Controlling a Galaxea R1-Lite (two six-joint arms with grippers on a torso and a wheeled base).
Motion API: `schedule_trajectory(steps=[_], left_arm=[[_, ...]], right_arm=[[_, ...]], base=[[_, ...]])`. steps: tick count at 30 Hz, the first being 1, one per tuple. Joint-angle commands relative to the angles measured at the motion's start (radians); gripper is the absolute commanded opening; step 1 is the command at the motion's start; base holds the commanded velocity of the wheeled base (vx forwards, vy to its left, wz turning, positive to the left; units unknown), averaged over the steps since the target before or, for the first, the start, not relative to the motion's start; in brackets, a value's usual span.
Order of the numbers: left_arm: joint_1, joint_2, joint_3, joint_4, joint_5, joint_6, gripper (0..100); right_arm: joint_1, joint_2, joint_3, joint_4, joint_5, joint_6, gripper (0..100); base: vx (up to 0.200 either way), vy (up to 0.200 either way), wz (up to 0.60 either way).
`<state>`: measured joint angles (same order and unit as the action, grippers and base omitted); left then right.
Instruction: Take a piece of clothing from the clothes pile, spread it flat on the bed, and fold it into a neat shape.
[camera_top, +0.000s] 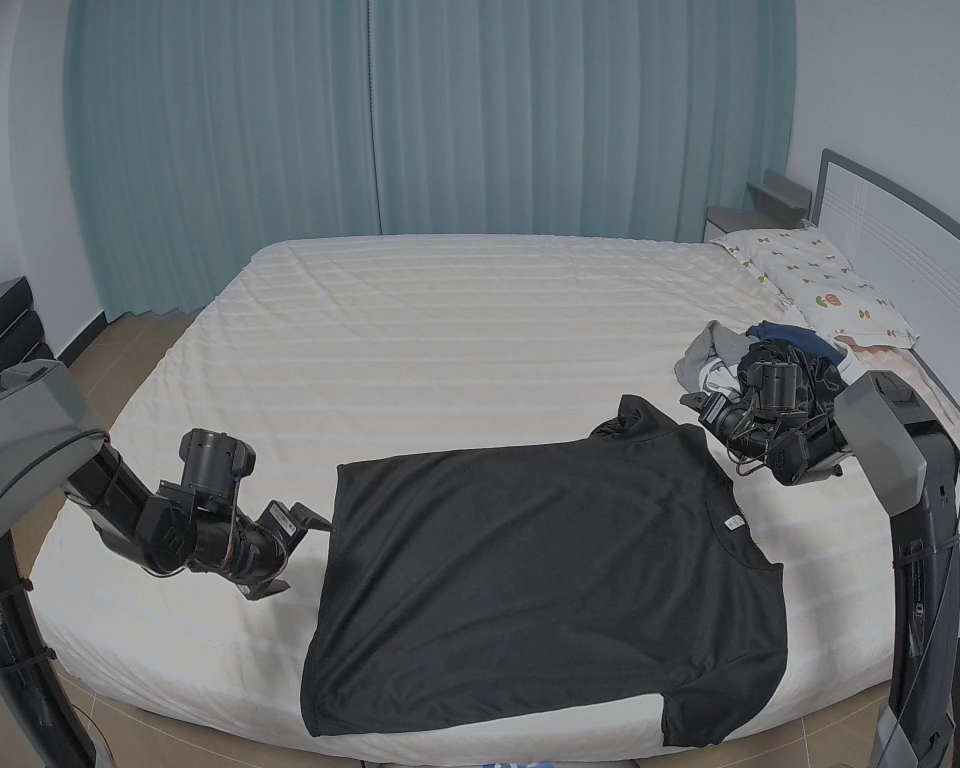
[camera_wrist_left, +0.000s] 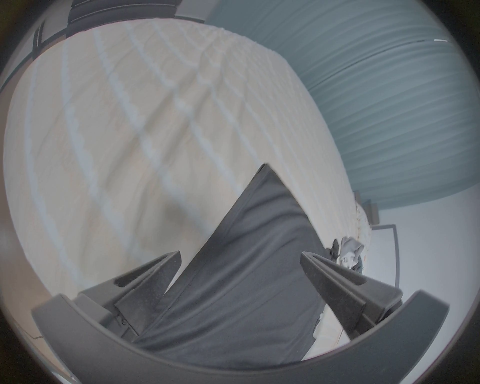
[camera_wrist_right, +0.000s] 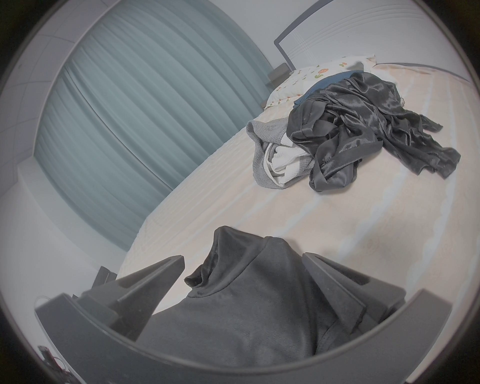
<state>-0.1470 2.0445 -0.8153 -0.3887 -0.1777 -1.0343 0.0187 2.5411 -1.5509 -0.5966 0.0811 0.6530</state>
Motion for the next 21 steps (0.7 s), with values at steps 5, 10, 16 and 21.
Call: schedule_trajectory(steps=[5, 10, 16, 21], left_arm=[[0.035, 0.157, -0.251, 0.004, 0.052, -0.023, 100], [0.035, 0.316, -0.461, 0.014, 0.102, -0.017, 100], [0.026, 0.467, -0.736, 0.122, 0.112, 0.019, 100], [0.012, 0.577, -0.894, 0.126, 0.149, 0.025, 100]], right_arm=[[-0.003, -0.044, 0.089, 0.001, 0.003, -0.024, 100], [-0.002, -0.059, 0.118, 0.000, 0.003, -0.026, 100], [-0.010, -0.071, 0.166, -0.028, 0.011, -0.056, 100], [-0.011, -0.058, 0.163, -0.038, 0.016, -0.056, 100]], base=[[0.000, 0.000, 0.00], [0.000, 0.000, 0.00], [0.000, 0.000, 0.00], [0.000, 0.000, 0.00]])
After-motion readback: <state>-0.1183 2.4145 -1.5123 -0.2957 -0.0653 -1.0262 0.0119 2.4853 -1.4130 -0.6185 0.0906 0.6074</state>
